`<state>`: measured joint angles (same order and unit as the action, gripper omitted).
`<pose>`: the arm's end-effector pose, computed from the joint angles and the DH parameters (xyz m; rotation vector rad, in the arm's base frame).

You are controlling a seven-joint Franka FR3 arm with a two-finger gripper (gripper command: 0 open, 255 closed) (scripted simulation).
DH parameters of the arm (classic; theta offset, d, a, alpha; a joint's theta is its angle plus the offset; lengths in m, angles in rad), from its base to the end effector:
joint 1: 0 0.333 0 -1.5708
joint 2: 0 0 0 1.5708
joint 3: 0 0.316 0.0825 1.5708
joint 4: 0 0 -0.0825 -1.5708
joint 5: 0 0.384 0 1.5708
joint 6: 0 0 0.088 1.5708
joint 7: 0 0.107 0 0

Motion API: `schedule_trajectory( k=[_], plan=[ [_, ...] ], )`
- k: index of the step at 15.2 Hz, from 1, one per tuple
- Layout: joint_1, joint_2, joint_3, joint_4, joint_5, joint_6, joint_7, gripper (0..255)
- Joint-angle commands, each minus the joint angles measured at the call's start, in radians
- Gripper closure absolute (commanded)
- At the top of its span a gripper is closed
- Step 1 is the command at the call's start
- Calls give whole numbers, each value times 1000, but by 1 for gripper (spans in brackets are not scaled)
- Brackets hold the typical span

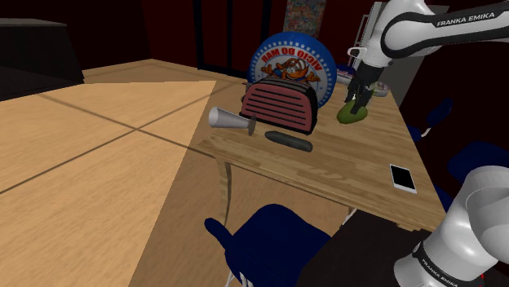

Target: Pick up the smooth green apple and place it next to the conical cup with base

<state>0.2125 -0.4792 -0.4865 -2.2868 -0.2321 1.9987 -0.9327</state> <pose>0.4136 -0.1537 0.5260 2.8287 1.1489 0.1905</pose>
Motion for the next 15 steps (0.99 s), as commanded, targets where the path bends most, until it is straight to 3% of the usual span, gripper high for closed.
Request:
schedule_trajectory(
  k=[1,15],
  plan=[
    [19,37,11,29,18,4,18,255],
    [152,465,82,418,200,4,132,255]
  ],
)
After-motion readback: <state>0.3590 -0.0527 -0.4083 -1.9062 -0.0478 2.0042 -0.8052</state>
